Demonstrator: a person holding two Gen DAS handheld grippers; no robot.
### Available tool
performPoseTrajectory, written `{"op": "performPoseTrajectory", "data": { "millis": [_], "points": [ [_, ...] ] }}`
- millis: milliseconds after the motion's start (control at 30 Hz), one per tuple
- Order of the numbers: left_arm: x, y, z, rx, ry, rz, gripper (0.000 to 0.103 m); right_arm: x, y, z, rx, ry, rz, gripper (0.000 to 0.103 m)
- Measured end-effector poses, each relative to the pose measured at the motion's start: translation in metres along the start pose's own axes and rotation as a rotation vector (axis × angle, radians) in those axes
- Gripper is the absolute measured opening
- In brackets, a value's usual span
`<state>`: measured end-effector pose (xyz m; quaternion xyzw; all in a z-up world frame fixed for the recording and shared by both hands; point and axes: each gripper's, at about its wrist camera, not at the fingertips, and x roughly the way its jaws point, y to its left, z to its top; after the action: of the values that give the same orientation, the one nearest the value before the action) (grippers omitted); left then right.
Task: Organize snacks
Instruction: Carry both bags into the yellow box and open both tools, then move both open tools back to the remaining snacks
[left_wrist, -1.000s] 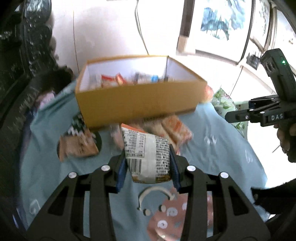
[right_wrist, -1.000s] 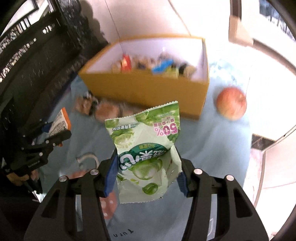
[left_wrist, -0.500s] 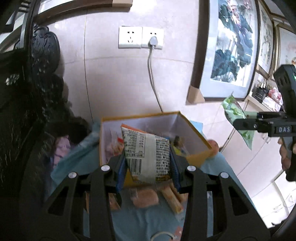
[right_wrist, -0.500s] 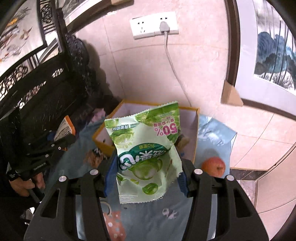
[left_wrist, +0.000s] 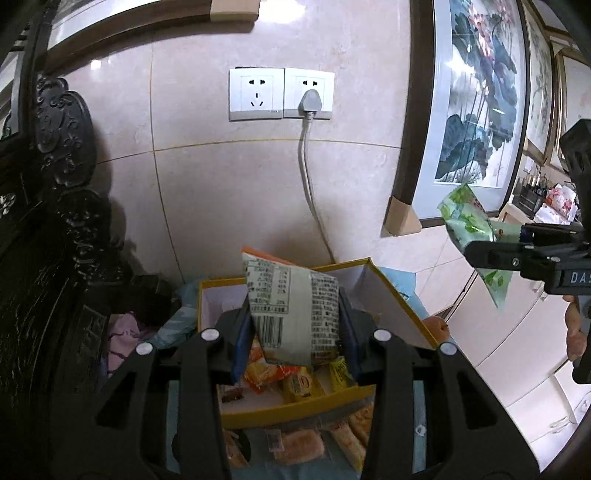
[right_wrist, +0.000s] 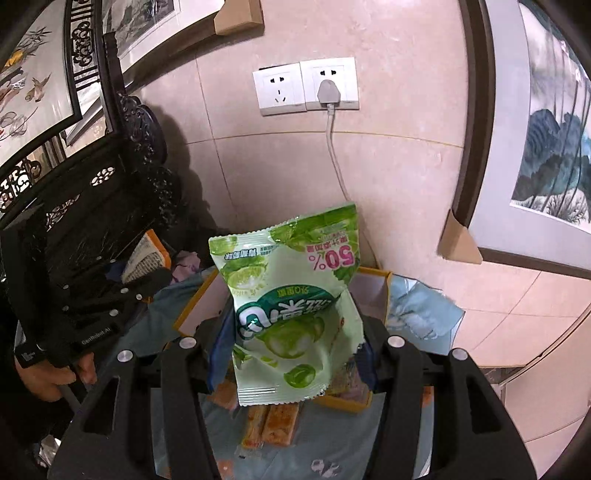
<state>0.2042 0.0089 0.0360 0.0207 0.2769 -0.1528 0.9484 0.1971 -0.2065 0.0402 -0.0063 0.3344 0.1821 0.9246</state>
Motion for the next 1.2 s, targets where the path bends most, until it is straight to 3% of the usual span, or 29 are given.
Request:
{"op": "performPoseTrajectory", "data": {
  "millis": [233,267,300,333,433,1200],
  "points": [
    [0.039,0.007,0.005,0.007,0.027,0.028,0.043,0.031,-0.002,0.009,-0.006,0.015,-0.028,0.059],
    [0.048,0.008,0.005,0.014,0.031,0.044,0.054,0.04,-0.001,0.012,-0.017,0.012,-0.042,0.061],
    [0.056,0.009,0.005,0.02,0.041,0.06,0.089,0.048,0.0,0.013,-0.03,0.02,-0.068,0.073],
    [0.067,0.011,0.003,0.018,0.066,0.087,0.1,0.056,0.001,0.014,-0.04,0.028,-0.104,0.08],
    [0.088,0.016,-0.008,0.009,0.126,0.127,0.101,0.073,0.003,0.011,-0.065,0.053,-0.159,0.088],
    [0.044,0.027,-0.1,-0.043,0.199,0.109,0.101,0.053,0.041,-0.038,-0.176,0.075,-0.185,0.088]
  ]
}}
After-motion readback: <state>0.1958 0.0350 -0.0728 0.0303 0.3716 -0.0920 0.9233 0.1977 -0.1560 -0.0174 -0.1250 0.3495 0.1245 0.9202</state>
